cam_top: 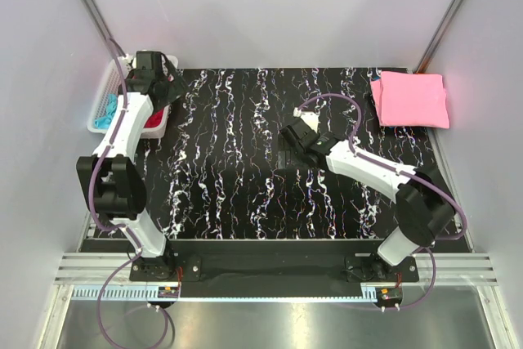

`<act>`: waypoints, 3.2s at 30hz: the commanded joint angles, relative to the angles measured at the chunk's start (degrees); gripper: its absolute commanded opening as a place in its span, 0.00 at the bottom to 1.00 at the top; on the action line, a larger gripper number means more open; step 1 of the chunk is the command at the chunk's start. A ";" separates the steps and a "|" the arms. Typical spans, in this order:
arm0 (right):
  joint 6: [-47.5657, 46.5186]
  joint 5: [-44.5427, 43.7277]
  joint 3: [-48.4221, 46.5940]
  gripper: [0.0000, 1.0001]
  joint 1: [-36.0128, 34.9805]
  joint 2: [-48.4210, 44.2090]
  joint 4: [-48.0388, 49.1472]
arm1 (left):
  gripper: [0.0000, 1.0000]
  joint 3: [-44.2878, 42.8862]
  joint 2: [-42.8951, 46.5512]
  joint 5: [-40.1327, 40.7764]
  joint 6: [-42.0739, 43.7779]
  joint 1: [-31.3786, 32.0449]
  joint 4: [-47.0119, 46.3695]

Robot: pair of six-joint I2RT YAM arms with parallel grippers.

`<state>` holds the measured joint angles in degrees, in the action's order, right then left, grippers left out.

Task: Fold and stack the t-shirts
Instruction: Grab the tshirt from the pile, then move the tshirt to the center of the board

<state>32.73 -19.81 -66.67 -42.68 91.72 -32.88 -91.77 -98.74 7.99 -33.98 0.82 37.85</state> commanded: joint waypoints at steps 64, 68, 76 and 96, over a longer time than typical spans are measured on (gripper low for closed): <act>-0.56 8.65 -0.21 1.00 6.02 3.82 7.22 | 0.00 -14.76 -22.29 -2.36 1.89 -18.67 -4.89; 0.66 6.99 0.58 1.00 6.29 1.80 6.78 | 0.00 -13.71 -16.60 -2.37 2.60 -16.12 -4.89; 2.07 0.48 2.16 1.00 7.96 -8.21 2.31 | 0.00 -15.55 -2.17 -2.18 7.34 -3.92 -4.97; 8.22 -10.85 6.29 1.00 9.45 -25.80 -8.60 | 0.00 -32.59 12.68 -43.93 15.17 30.03 -3.04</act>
<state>38.52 -26.59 -60.99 -33.56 67.33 -39.88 -118.45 -91.44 -27.77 -18.87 30.94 38.13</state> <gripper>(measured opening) 0.994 0.020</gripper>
